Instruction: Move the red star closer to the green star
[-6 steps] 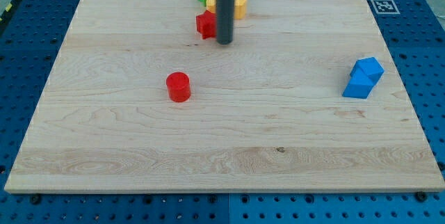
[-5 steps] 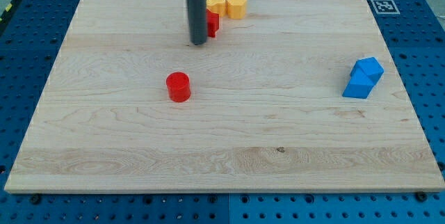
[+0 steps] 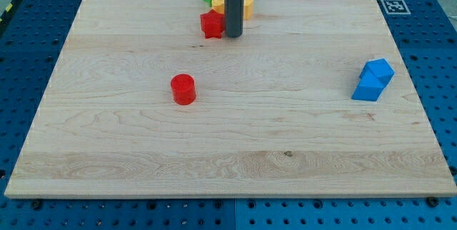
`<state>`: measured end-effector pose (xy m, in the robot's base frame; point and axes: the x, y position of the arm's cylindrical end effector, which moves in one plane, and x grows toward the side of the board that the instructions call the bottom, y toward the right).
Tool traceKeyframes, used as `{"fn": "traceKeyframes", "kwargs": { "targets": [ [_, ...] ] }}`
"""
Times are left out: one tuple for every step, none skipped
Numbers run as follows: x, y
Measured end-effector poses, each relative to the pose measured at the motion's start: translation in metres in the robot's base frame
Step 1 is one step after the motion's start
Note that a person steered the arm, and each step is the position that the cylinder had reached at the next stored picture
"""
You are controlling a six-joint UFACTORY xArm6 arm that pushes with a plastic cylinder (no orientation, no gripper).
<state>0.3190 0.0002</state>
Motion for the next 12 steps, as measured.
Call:
{"fn": "traceKeyframes", "kwargs": {
  "targets": [
    [-0.024, -0.037],
    [-0.031, -0.051],
    [-0.017, -0.045],
    [0.012, -0.053],
    [0.033, -0.083],
    [0.014, -0.114],
    [-0.023, -0.13],
    [-0.047, -0.138],
    [-0.024, -0.143],
    [0.014, -0.139],
    [0.012, -0.11],
    [-0.019, -0.102]
  ]
}}
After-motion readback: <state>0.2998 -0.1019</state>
